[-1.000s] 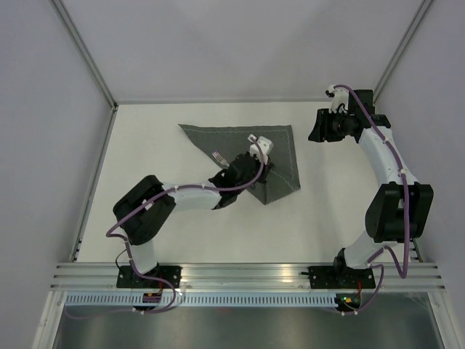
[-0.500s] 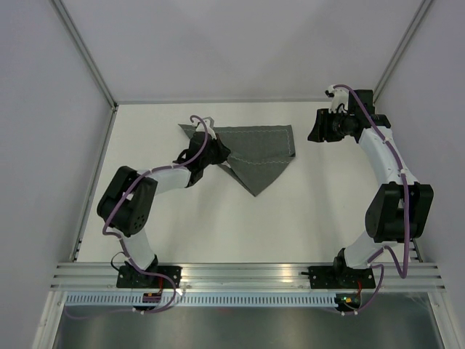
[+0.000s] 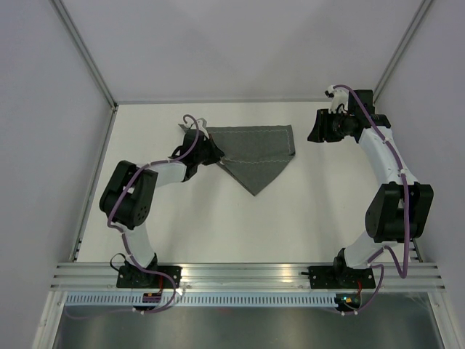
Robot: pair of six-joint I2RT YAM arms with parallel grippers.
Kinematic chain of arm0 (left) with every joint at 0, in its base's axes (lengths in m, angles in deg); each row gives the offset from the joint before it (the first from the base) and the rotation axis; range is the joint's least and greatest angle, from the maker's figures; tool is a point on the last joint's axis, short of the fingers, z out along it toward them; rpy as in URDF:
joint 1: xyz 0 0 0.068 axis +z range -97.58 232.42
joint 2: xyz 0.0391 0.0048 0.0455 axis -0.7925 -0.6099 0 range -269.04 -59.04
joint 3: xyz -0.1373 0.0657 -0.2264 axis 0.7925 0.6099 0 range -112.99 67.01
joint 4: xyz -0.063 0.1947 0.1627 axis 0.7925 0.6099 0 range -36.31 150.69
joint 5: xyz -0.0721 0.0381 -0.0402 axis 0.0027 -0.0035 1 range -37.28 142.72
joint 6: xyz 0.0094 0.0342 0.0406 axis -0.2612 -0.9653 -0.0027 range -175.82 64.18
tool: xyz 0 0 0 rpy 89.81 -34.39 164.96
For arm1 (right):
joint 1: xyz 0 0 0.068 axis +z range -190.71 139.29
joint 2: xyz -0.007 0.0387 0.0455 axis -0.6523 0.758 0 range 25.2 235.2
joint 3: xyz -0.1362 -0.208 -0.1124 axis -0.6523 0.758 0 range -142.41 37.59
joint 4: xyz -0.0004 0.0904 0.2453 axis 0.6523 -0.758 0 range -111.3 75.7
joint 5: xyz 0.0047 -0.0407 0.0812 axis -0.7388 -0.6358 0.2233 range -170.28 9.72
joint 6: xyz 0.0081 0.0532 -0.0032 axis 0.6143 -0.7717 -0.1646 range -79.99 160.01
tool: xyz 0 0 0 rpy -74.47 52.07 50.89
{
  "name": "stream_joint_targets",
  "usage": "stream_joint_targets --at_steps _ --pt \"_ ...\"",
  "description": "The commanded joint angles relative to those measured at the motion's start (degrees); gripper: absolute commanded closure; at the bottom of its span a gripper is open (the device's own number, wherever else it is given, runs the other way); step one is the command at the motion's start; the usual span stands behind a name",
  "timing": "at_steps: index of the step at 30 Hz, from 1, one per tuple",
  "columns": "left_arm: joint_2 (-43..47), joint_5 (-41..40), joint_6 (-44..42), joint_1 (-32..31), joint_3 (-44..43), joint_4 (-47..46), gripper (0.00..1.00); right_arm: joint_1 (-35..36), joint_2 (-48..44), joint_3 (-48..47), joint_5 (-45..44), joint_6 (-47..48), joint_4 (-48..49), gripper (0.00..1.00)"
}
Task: Fold the napkin, place the utensils inside, and roll it up
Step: Fold the napkin
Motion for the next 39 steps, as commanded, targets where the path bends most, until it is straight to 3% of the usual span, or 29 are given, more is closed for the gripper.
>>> stream_joint_targets --at_steps 1,12,15,16,18,21,29,39 --pt "-1.05 2.56 2.42 1.18 -2.73 -0.04 0.98 0.18 -0.24 0.12 1.06 0.27 0.25 0.5" --pt "-3.95 5.02 2.5 3.64 -6.51 2.77 0.98 0.35 0.2 0.12 0.88 0.53 0.16 0.5" --pt "-4.39 5.02 2.85 4.52 -7.74 4.35 0.8 0.53 0.2 0.2 0.88 0.71 0.07 0.5" --pt "-3.87 4.85 2.94 4.79 -7.65 4.18 0.61 0.53 0.2 0.21 0.88 0.71 0.07 0.5" --pt "-2.38 3.54 2.86 5.4 -7.22 3.83 0.43 0.53 0.2 0.29 0.79 0.79 0.07 0.5" --pt "-0.53 2.48 2.42 6.81 -7.04 3.48 0.36 0.7 0.38 0.29 0.79 0.88 0.07 0.5" --pt "4.05 -7.45 6.53 14.0 -6.33 9.0 0.34 0.79 -0.06 0.29 0.97 0.88 -0.01 0.5" --pt "-9.47 -3.17 7.25 20.43 -20.29 17.54 0.38 1.76 0.03 0.38 1.15 0.88 -0.01 0.51"
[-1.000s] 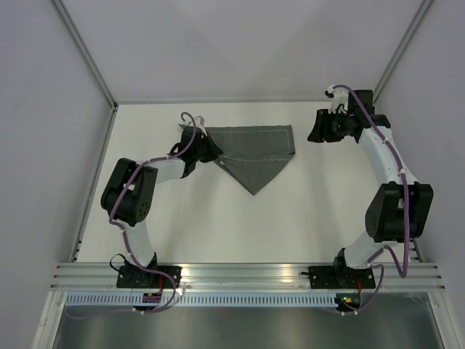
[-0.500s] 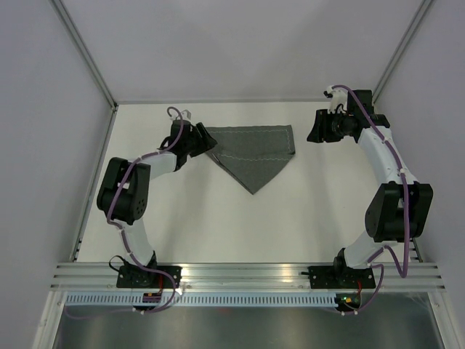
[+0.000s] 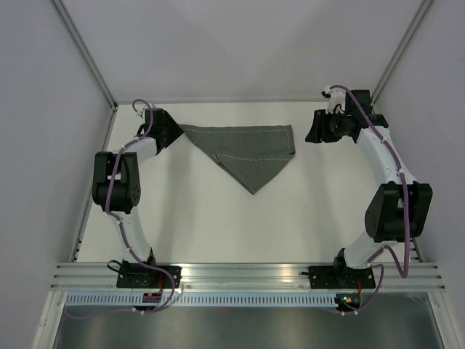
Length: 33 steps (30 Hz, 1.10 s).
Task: Fold the napkin, place the utensils inside, and roll it up
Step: Fold the napkin
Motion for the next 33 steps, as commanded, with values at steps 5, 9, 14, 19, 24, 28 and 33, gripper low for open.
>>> stream_joint_targets --at_steps 5,9,14,19,24,28,33 --pt "-9.86 4.38 1.91 0.57 -10.1 3.07 0.39 0.64 0.18 0.38 0.77 0.71 0.23 0.51" --pt "-12.59 5.78 2.97 0.65 -11.33 0.35 0.38 0.64 0.27 0.64 0.42 0.89 0.31 0.52" --pt "-16.45 6.58 4.46 0.65 -15.46 1.31 0.4 0.64 0.45 0.82 -0.02 0.97 0.58 0.53" --pt "-20.32 7.11 5.08 0.65 -21.26 5.35 0.52 2.21 0.45 1.08 -0.37 1.06 0.66 0.54" --pt "-21.39 6.58 5.78 0.65 -21.62 5.79 0.82 2.22 0.62 1.26 -0.55 1.06 0.84 0.55" --pt "-17.45 5.53 5.78 0.83 -16.55 1.51 0.96 2.66 1.06 1.17 -0.72 1.15 0.75 0.56" --pt "-9.89 4.65 6.48 2.41 -7.57 -5.01 0.98 4.24 1.94 1.09 -0.9 2.03 0.05 0.56"
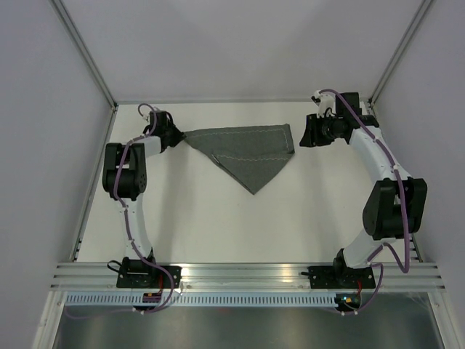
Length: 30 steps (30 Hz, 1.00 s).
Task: Fold the napkin, place the utensils inside, and roll it up
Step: Fold the napkin
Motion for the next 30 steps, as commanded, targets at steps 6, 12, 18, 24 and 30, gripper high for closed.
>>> stream_joint_targets --at_steps 6,12,18,24,30 --pt "14.73 -2.18 2.01 4.13 13.3 -7.95 0.98 4.89 2.56 -0.67 -1.21 3.13 -1.73 0.57" --pt "17.99 -0.86 -0.63 4.92 14.08 -8.38 0.97 10.43 4.93 -2.86 -2.7 6.82 -4.28 0.57" --pt "18.96 7.12 -2.04 4.75 16.1 -14.43 0.97 15.97 8.53 -3.48 -4.9 7.88 -4.63 0.57" --pt "20.01 19.08 -7.04 0.9 20.33 -23.85 0.96 18.17 9.94 -3.39 -6.57 7.53 -4.37 0.58" --pt "20.8 28.49 -16.07 -5.69 22.79 -25.53 0.94 18.17 9.59 -3.22 -6.83 7.44 -4.28 0.58"
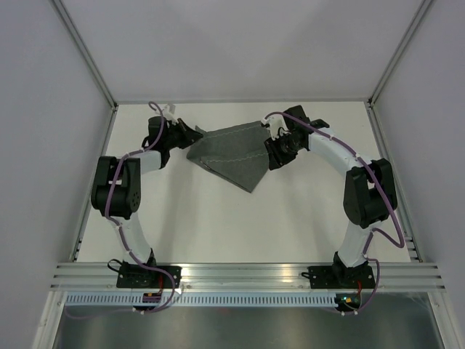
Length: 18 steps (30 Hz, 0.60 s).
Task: Fold the napkin, place the utensils inside, and roll it up
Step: Fold the napkin
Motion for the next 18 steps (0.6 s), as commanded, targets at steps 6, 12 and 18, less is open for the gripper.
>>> stream_joint_targets --at_steps 6,12,18 --pt "4.72 6.25 -23.23 -12.38 0.28 4.12 0.94 -0.12 -0.37 -1.34 -2.51 0.05 0.16 0.58" --pt "5.86 2.29 -31.15 -17.66 0.8 10.64 0.94 -0.12 -0.11 -1.34 -3.12 -0.04 0.34 0.58" --pt "8.15 0.96 -34.42 -21.54 4.05 9.77 0.94 -0.12 0.24 -1.25 -3.91 0.05 0.51 0.58"
